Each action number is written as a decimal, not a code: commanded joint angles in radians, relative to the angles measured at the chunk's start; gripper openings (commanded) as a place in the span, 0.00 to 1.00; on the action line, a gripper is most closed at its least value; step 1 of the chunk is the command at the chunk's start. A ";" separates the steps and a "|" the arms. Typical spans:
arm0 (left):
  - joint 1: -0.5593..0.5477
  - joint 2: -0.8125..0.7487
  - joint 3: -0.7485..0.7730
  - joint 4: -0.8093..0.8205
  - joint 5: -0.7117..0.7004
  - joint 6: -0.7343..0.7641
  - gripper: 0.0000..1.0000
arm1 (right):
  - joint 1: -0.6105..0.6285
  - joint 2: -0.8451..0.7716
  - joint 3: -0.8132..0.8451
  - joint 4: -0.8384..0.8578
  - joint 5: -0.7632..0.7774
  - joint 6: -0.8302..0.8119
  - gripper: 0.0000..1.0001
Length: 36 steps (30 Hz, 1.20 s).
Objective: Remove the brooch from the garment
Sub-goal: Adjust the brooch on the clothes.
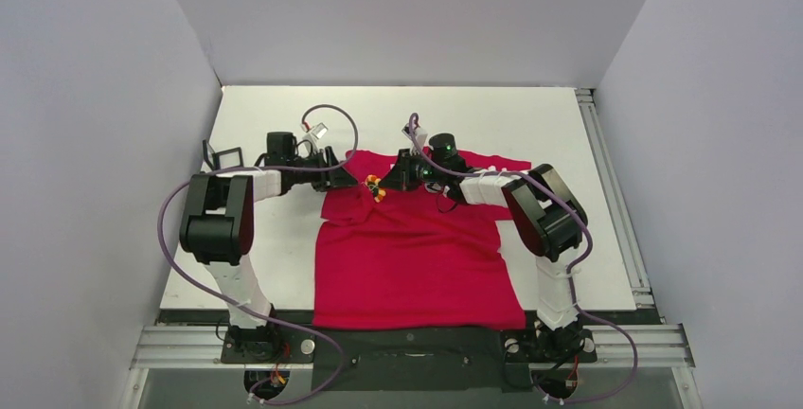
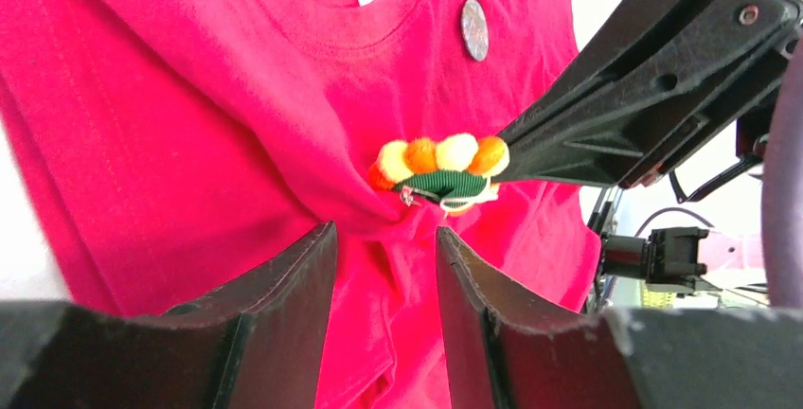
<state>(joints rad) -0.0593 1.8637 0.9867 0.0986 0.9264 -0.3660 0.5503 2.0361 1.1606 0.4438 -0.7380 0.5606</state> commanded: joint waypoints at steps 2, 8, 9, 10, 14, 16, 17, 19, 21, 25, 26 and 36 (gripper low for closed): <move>-0.028 0.037 0.069 0.155 0.012 -0.094 0.38 | -0.004 -0.063 -0.008 0.029 -0.021 -0.034 0.00; -0.046 0.058 0.077 0.160 0.019 -0.105 0.35 | -0.002 -0.063 -0.003 0.027 -0.021 -0.033 0.00; -0.049 0.061 0.075 0.160 0.020 -0.106 0.35 | -0.002 -0.063 -0.003 0.027 -0.021 -0.033 0.00; -0.053 0.065 0.073 0.162 0.021 -0.107 0.34 | -0.002 -0.063 -0.002 0.029 -0.021 -0.033 0.00; -0.063 0.078 0.072 0.162 0.030 -0.118 0.31 | -0.001 -0.064 -0.004 0.030 -0.024 -0.032 0.00; -0.067 0.083 0.071 0.161 0.032 -0.124 0.31 | -0.002 -0.064 -0.003 0.030 -0.025 -0.033 0.00; -0.067 0.084 0.069 0.161 0.032 -0.125 0.31 | -0.002 -0.064 -0.003 0.030 -0.026 -0.033 0.00; -0.068 0.086 0.067 0.155 0.030 -0.123 0.30 | -0.003 -0.063 -0.004 0.030 -0.026 -0.033 0.00; -0.069 0.085 0.064 0.145 0.030 -0.122 0.30 | -0.003 -0.064 -0.003 0.028 -0.026 -0.033 0.00; -0.071 0.077 0.054 0.166 0.040 -0.137 0.20 | -0.001 -0.062 -0.001 0.027 -0.033 -0.035 0.00; -0.073 0.074 0.052 0.174 0.045 -0.143 0.14 | -0.001 -0.060 0.000 0.026 -0.036 -0.035 0.00; -0.119 0.064 0.082 0.153 0.044 -0.111 0.00 | 0.007 -0.027 0.072 -0.117 -0.062 -0.106 0.33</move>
<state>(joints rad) -0.1623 1.9472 1.0313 0.2325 0.9432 -0.5003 0.5514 2.0361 1.1694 0.3729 -0.7723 0.5156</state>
